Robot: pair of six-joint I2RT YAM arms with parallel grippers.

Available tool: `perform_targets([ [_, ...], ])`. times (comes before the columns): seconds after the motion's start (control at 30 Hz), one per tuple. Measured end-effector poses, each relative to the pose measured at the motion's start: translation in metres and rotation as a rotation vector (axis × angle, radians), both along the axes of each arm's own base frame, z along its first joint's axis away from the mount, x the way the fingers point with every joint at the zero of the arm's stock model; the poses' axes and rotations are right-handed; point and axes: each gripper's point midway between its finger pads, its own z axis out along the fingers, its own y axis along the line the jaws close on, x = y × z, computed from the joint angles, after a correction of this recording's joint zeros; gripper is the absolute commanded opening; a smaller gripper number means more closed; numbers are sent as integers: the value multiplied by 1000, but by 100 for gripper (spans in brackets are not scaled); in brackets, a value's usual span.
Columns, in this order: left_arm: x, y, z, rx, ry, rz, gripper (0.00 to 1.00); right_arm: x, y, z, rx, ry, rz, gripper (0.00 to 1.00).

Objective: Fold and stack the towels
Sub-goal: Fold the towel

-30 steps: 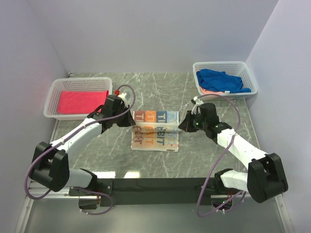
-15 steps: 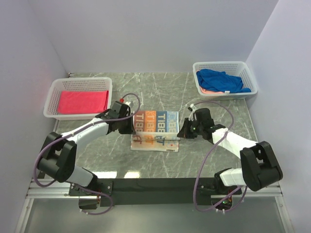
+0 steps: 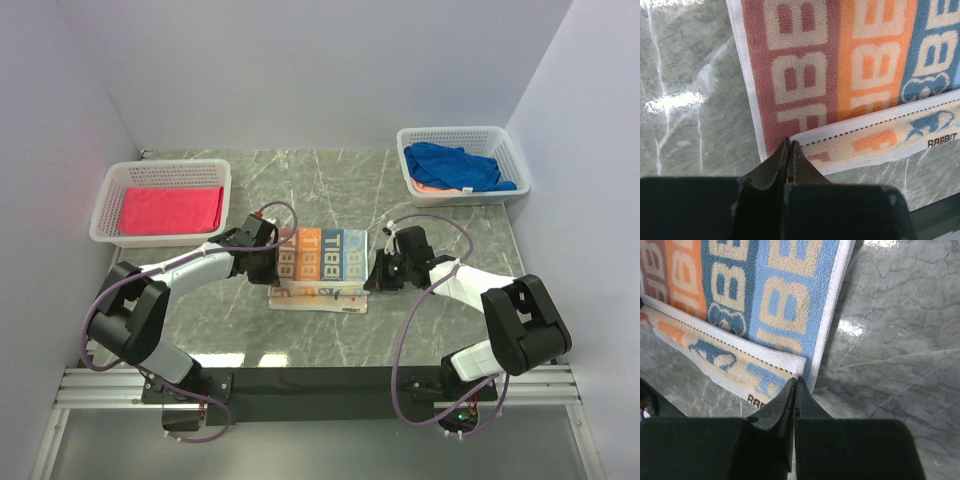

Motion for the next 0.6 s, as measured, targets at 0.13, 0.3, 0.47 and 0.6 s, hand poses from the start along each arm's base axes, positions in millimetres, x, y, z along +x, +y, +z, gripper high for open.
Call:
perform_targets([
  [0.13,2,-1,4,11,-10,0,1,0,-1,0,-4,-3,-3,0],
  [0.3,5,-3,9,24,-24,0,14,-1,-2,2,-7,-4,-5,14],
  [0.47,-3,10,9,88,-14,3,56,-12,-6,4,-39,14,4,49],
  [0.6,-8,11,31,61,-60,2,74,-28,2,18,-72,-5,79,61],
])
